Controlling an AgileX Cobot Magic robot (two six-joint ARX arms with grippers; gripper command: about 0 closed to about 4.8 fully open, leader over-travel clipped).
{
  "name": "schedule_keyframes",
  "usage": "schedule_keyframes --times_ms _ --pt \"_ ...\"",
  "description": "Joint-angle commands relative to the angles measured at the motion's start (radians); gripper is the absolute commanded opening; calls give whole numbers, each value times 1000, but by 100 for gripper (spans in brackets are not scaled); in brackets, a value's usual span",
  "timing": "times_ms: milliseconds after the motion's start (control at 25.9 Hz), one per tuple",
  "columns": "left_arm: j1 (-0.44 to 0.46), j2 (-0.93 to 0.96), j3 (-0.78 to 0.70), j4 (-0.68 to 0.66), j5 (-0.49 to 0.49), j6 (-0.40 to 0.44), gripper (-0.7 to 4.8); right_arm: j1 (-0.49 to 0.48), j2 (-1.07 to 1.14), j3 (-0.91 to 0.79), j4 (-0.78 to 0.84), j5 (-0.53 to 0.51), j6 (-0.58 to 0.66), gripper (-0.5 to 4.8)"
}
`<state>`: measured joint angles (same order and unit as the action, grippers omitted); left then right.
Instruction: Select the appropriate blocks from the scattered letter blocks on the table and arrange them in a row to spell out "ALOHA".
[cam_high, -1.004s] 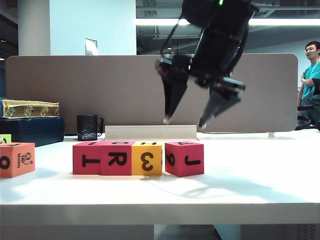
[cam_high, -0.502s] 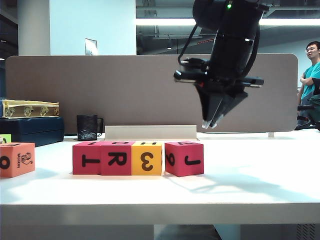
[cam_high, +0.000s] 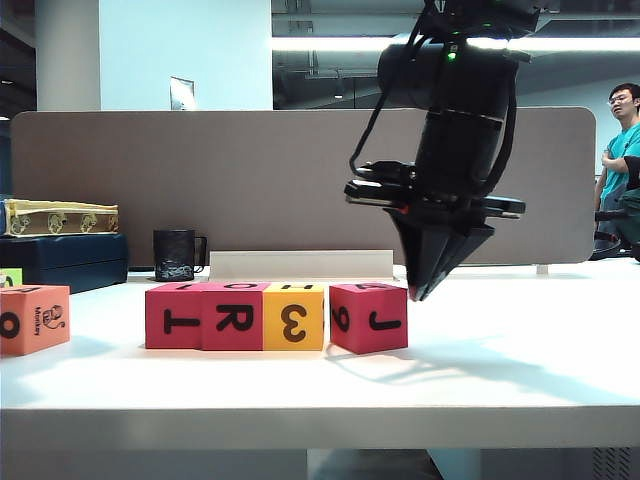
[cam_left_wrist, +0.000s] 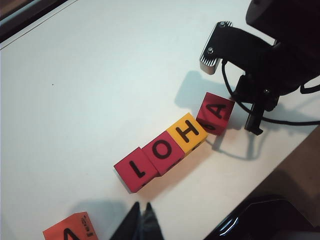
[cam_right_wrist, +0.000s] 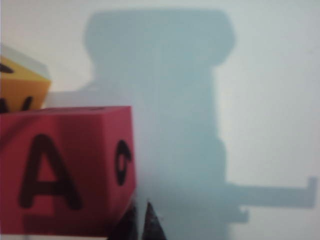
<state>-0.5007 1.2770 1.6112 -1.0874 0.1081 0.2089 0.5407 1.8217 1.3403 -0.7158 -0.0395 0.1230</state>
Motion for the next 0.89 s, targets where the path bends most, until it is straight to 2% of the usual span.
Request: schedule_keyframes --times_ms 39,154,386,579,695,772,888 --pt "0 -4 4 23 1 0 -6 4 -4 3 6 -69 0 -2" --pt "0 -4 4 23 1 0 -6 20 -4 3 10 -95 0 -2" --pt "0 -4 4 22 -1 1 -6 27 -4 3 20 -79 0 -1" --pt "1 -4 4 19 -88 0 -6 25 -5 5 16 68 -20 -1" --pt "4 -4 2 25 -97 0 -6 23 -15 6 21 161 -41 -1" --pt "22 -3 -5 54 -97 -1 -6 21 -31 6 35 180 -50 -1" --pt "141 -3 -76 177 -73 -54 -6 23 -114 6 71 120 -53 -1"
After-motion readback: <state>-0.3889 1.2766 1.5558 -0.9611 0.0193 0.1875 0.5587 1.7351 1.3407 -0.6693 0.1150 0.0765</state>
